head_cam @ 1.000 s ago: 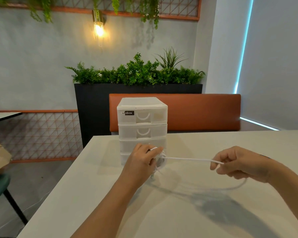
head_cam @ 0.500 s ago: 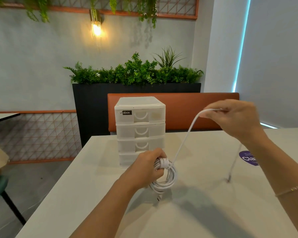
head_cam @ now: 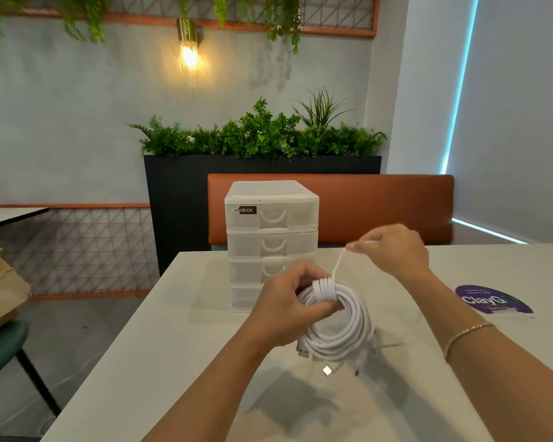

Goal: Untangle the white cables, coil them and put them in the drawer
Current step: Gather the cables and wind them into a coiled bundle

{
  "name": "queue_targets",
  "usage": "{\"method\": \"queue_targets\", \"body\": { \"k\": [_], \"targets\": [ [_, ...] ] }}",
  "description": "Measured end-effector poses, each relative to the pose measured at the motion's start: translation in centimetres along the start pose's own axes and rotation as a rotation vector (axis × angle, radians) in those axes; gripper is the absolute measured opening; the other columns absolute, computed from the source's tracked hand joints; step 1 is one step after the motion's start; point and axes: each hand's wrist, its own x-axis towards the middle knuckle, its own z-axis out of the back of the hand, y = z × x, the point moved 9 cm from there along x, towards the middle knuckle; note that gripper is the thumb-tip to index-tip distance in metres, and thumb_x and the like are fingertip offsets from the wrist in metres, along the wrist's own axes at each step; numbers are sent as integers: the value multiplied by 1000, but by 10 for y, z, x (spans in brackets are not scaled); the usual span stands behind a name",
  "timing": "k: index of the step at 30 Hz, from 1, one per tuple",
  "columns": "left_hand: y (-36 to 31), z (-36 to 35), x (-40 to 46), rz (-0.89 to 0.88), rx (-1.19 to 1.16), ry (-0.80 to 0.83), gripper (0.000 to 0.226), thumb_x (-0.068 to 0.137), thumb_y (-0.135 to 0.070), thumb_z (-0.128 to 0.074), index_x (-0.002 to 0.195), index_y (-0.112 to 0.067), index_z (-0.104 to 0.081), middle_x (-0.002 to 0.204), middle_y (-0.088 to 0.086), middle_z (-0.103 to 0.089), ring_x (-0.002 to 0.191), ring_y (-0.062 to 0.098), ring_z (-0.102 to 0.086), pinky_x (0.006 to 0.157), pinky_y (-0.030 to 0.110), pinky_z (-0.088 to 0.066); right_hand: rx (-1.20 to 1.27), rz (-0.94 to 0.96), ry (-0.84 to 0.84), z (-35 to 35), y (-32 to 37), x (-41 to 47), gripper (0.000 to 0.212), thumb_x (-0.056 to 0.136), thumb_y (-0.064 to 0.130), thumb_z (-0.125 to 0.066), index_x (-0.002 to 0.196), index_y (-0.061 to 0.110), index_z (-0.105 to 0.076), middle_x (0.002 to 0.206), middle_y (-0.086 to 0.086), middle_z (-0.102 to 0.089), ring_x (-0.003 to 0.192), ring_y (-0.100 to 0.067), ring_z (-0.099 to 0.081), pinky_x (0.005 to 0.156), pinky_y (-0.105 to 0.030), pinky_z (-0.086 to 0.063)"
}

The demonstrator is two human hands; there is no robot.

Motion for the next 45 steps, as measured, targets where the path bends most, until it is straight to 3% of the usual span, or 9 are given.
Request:
{"method": "queue_targets", "body": {
  "k": [8, 11, 15, 19, 25, 35, 38, 42, 45],
  "targets": [
    [2, 13, -1, 51, -97, -122, 29, 79, -11, -72, 98, -31, -65, 84, -13, -66, 58, -2, -59, 52, 11, -45, -263, -188, 538, -67, -32, -39, 31, 88, 25, -55, 59, 16, -53, 75, 0, -55, 78, -18, -53, 78, -27, -44],
    [16, 22, 0, 117, -34, -185, 26, 79, -17, -73, 100, -31, -66, 87, -16, -67, 67, -1, -61, 57, 9, -47, -238, -193, 616, -71, -41, -50, 28, 87, 42, -60, 73, 17, -63, 93, 0, -62, 88, -17, -54, 81, -25, -43],
    [25, 33, 0, 144, 127, -285, 25, 78, -20, -74, 97, -33, -66, 86, -20, -63, 78, -1, -59, 66, 6, -45, -95, 76, 281, -51, -34, -41, 39, 81, 42, -67, 117, 28, -62, 128, 5, -58, 118, -16, -50, 103, -33, -38],
    [31, 40, -4, 176, 135, -422, 24, 75, -18, -76, 93, -27, -64, 81, -16, -64, 73, 1, -60, 58, 4, -44, 219, 530, -246, -2, 39, -88, 25, 79, 37, -66, 93, 18, -72, 98, -2, -67, 99, -13, -53, 89, -12, -31],
    [64, 39, -9, 425, -259, -456, 28, 67, -3, -78, 85, -20, -65, 81, 4, -70, 73, 22, -65, 70, 34, -55, -76, 653, -238, -36, 76, -125, 24, 49, 25, -87, 70, 23, -75, 80, -7, -67, 77, -28, -65, 58, -33, -56],
    [67, 13, -4, 551, -681, -191, 35, 72, 1, -74, 105, -6, -62, 81, 7, -70, 69, 18, -66, 61, 25, -56, -207, 367, -207, -41, 69, -112, 32, 42, 30, -94, 68, 23, -77, 94, -12, -71, 79, -28, -68, 57, -35, -55],
    [65, 12, -2, 543, -726, -159, 31, 74, 2, -71, 102, -6, -62, 79, 7, -70, 66, 15, -67, 61, 24, -57, -190, 328, -225, -40, 66, -112, 31, 49, 25, -92, 76, 21, -77, 109, -17, -68, 85, -33, -67, 60, -38, -55],
    [59, 9, -1, 493, -688, -94, 44, 71, 8, -70, 112, -5, -59, 86, 9, -71, 75, 20, -68, 71, 28, -58, -171, 308, -140, -41, 60, -109, 29, 90, 38, -57, 116, 29, -66, 141, -1, -43, 125, -20, -38, 98, -31, -37],
    [54, 9, 0, 436, -640, -68, 42, 72, 9, -70, 110, -8, -62, 91, 9, -71, 80, 20, -68, 70, 27, -57, -27, 288, -59, -38, 53, -103, 20, 89, 39, -55, 97, 28, -70, 130, 5, -47, 118, -13, -37, 91, -23, -34]
  ]
}}
